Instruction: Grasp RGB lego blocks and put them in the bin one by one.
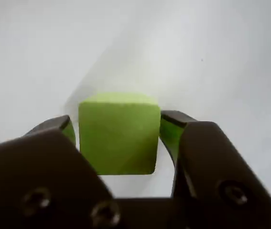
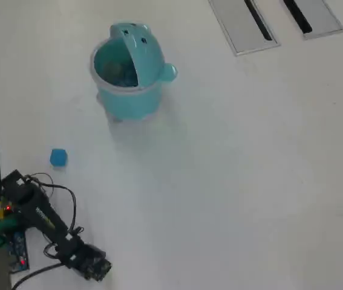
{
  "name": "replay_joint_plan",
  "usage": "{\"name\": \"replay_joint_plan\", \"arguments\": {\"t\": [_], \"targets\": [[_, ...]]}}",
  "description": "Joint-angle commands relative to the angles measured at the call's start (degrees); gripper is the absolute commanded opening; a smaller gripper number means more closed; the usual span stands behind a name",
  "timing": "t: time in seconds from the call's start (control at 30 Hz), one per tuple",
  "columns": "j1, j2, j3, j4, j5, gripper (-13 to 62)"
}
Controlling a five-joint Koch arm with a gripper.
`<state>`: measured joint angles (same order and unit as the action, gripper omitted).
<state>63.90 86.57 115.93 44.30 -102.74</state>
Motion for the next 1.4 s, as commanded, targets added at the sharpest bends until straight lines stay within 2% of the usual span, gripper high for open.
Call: {"name": "replay_joint_plan", "arguments": {"t": [0.0,0.1,0.2,0.4,0.57,1.37], "targets": [[-0.5,0.7,-4.2,-2.4,1.1,24.3],[-1.0,0.7,-3.7,-4.0,1.2,19.5],[-0.8,0.9,-3.0,-4.0,1.1,18.2],[-0.9,1.3,-2.5,-5.7,1.6,5.4],[-3.2,3.6,-4.7,-6.8,1.9,5.4],[-27.9,31.6,-3.1,-15.9,2.1,5.4]]}}
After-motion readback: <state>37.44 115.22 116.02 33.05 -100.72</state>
